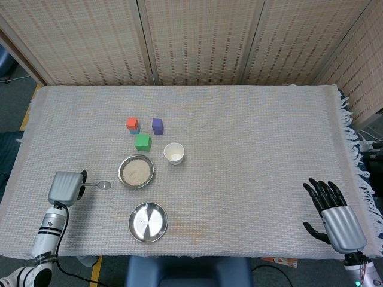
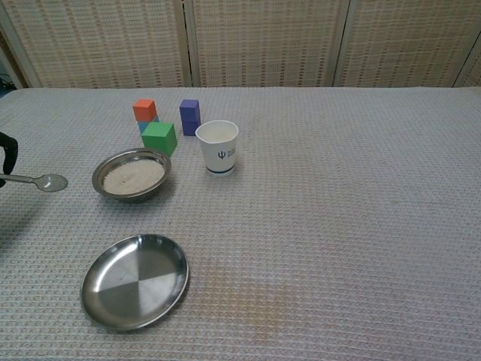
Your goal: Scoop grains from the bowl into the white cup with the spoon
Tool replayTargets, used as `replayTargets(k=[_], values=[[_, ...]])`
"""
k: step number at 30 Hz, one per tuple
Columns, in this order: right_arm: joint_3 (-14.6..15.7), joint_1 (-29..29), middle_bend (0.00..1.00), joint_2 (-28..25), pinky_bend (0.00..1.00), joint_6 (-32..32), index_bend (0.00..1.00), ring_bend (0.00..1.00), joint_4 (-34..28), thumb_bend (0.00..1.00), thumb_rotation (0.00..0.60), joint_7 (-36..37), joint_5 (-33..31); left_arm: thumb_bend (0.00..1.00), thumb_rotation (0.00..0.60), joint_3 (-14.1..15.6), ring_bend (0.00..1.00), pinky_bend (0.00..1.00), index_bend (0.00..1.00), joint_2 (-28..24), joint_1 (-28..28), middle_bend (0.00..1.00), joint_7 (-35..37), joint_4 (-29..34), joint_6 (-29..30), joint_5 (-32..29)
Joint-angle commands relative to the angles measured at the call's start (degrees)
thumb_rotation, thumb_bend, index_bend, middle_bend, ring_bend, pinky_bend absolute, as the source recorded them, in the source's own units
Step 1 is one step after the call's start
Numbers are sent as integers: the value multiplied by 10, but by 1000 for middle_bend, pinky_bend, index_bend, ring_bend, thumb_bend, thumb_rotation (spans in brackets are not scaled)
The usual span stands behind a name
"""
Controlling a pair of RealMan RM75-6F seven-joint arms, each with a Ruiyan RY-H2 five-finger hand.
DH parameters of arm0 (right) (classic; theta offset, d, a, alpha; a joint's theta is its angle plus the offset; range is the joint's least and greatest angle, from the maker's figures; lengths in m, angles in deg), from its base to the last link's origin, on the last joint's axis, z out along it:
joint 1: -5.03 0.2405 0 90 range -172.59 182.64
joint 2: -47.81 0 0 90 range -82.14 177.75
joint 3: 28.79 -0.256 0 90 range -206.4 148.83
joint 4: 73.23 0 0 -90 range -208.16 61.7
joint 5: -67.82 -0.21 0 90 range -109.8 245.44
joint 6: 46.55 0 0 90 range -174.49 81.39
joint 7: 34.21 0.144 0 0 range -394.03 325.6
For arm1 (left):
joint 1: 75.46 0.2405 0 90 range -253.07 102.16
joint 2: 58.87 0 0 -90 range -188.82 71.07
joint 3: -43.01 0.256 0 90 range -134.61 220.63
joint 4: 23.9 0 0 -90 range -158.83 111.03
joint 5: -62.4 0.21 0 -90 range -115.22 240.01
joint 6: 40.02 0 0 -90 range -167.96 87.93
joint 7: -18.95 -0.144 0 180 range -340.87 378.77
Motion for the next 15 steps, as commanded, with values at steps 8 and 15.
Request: replayTargets(k=[8, 15], values=[[1, 0, 0, -4, 0, 1, 0, 0, -1, 128, 600, 6, 1, 568, 600, -29, 1000, 1000, 698, -4, -52, 1000, -85, 47, -7, -49], [2, 2, 0, -3, 0, -3, 0, 0, -2, 128, 600, 3, 3, 568, 600, -30, 1000, 1000, 697, 18, -85, 1000, -149, 50, -14, -92]])
